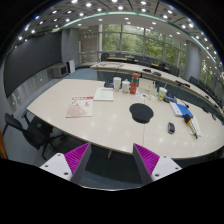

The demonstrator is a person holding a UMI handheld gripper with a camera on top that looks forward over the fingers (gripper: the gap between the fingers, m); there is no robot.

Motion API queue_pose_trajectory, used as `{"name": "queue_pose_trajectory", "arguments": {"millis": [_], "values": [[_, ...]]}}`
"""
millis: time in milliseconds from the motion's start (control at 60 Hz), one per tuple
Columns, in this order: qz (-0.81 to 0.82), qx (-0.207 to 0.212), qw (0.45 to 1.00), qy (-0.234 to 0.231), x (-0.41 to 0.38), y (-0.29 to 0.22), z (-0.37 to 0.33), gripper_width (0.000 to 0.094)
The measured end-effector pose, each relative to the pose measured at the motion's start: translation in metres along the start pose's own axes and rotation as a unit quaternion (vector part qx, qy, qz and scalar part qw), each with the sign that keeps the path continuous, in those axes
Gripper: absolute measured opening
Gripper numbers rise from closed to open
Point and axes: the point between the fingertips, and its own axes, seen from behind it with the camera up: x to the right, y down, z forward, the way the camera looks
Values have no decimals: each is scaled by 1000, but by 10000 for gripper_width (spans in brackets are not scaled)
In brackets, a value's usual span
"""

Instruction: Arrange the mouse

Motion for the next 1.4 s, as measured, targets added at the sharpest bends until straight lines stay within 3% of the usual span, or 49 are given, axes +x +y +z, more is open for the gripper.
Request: {"name": "queue_pose_trajectory", "arguments": {"millis": [200, 367, 550, 850, 1067, 1150, 1300, 1400], "values": [[27, -19, 999, 41, 62, 34, 31, 856], [50, -42, 993, 97, 152, 86, 64, 858], [83, -39, 984, 152, 264, 124, 113, 859], [119, 24, 978, 170, 405, 85, 246, 853], [119, 31, 981, 150, 446, 50, 332, 852], [124, 25, 982, 143, 455, 43, 356, 774], [119, 22, 983, 138, 465, 38, 374, 483], [118, 17, 985, 128, 464, 36, 376, 420]]}}
